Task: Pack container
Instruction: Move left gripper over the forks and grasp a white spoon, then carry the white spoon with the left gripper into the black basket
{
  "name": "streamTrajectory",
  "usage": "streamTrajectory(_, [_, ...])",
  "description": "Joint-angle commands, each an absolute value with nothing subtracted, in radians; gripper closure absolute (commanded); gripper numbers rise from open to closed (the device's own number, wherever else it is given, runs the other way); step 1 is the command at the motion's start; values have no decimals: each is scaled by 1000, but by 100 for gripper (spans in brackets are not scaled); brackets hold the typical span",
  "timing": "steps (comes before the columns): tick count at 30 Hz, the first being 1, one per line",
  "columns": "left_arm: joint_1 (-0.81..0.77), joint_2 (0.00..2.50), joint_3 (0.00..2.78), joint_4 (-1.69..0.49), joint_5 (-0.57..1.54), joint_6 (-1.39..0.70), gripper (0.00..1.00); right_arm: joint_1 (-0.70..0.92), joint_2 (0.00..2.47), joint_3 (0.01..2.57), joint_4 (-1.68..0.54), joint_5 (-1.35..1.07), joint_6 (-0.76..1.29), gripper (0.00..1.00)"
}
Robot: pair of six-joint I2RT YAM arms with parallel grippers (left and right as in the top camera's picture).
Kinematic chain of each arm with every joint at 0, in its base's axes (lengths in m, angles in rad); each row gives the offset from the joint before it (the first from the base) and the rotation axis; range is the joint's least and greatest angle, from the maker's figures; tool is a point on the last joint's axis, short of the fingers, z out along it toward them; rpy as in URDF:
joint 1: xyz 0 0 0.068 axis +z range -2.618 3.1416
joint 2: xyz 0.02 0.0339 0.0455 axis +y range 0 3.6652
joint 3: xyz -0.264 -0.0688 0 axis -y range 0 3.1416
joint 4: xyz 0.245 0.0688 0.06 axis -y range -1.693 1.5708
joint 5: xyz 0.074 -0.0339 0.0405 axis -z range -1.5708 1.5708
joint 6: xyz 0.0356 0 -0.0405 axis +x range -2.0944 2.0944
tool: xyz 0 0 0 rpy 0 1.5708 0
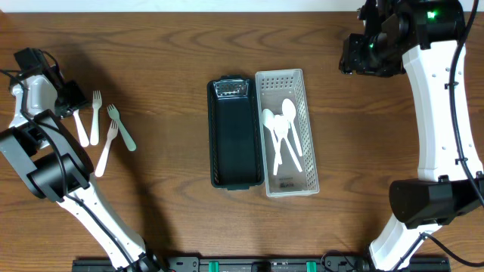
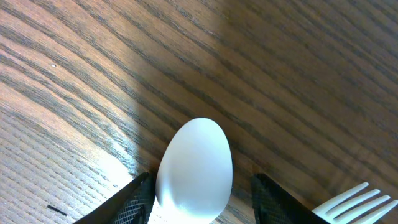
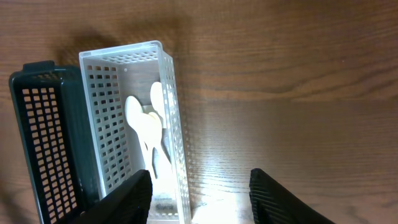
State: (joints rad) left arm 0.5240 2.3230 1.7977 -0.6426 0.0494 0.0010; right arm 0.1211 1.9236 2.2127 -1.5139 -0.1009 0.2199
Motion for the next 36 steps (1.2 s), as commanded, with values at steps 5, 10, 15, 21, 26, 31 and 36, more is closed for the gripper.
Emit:
streamTrajectory(5, [535, 2344, 1805, -640, 41, 7, 53, 132, 1925, 2211, -1515, -101, 232, 51])
streamTrajectory(10, [535, 2344, 1805, -640, 41, 7, 59, 132, 1925, 2211, -1516, -102, 232, 51])
streamTrajectory(15, [535, 2344, 1805, -637, 41, 7, 62, 132, 1925, 2211, -1516, -101, 237, 51])
streamTrajectory(21, [535, 2344, 1805, -630, 41, 7, 67, 132, 1925, 2211, -1516, -102, 240, 51])
streamTrajectory(26, [535, 2330, 1805, -634, 41, 6, 71, 132, 1925, 2211, -1514, -101, 239, 53])
streamTrajectory(31, [519, 2239, 1821, -690, 41, 7, 74, 131, 1925, 2211, -1494, -63, 239, 52])
streamTrajectory(36, [484, 2076, 1837, -801, 41, 6, 78, 125, 1925, 2211, -1466, -20, 239, 52])
